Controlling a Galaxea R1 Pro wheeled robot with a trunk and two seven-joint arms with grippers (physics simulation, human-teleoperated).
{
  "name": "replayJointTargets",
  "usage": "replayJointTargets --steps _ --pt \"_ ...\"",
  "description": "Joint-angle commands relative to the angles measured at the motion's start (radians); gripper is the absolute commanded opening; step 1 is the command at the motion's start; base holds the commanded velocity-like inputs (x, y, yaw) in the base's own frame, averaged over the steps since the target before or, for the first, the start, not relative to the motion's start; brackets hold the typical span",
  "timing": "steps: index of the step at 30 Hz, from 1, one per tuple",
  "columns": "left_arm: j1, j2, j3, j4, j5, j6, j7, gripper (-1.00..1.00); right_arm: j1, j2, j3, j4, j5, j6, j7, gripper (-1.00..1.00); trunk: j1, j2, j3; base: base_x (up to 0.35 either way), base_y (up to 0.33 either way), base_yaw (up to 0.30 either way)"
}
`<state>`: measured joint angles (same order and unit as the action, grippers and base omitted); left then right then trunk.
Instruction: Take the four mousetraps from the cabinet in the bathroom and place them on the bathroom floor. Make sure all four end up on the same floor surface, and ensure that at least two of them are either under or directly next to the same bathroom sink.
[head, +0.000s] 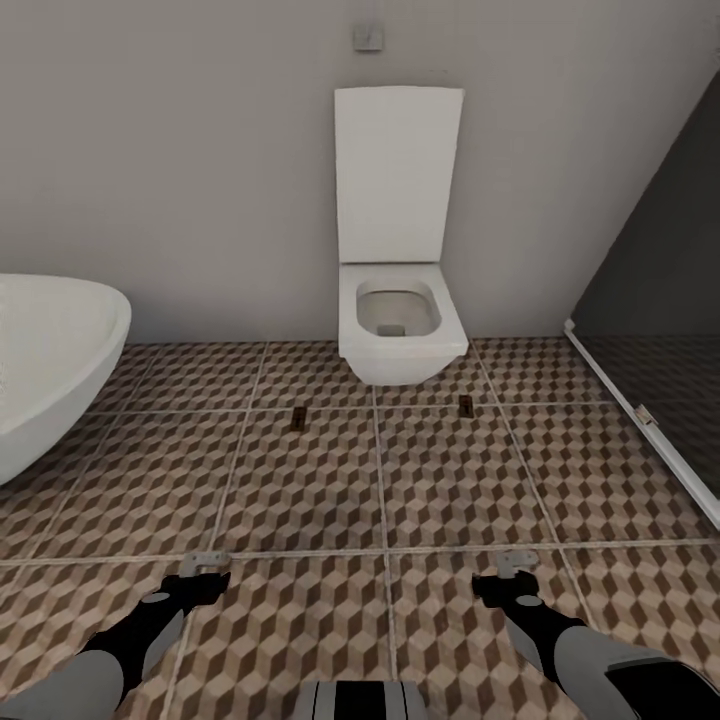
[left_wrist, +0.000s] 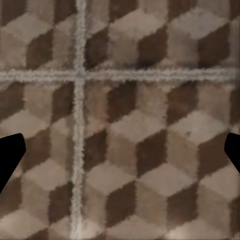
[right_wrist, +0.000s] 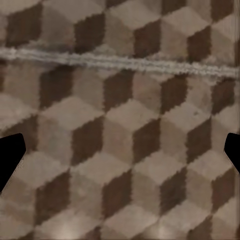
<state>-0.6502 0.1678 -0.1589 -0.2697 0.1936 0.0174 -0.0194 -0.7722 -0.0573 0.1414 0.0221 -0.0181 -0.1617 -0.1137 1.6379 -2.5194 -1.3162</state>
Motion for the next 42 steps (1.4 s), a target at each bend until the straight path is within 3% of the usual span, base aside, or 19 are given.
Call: replayJointTargets --steps 1,24,42 --pt "0.0 0.001 -0.008 -0.001 0.011 0.002 -0.001 1.0 -0.001 0.0 0.007 0.002 -0.002 -0.004 -0.004 1.0 -0.001 0.0 0.003 0.0 0.0 0.0" --pt "0.0 0.002 -0.006 0.0 0.013 0.002 -0.002 1.0 -0.001 0.001 0.007 0.002 -0.002 -0.004 -0.005 1.0 -0.011 0.005 0.092 0.0 0.0 0.0" --pt "0.0 0.002 -0.004 -0.001 0.012 -0.006 0.001 1.0 -0.001 0.001 0.007 0.002 -0.002 -0.004 -0.005 1.0 -0.011 0.005 0.092 0.0 0.0 0.0"
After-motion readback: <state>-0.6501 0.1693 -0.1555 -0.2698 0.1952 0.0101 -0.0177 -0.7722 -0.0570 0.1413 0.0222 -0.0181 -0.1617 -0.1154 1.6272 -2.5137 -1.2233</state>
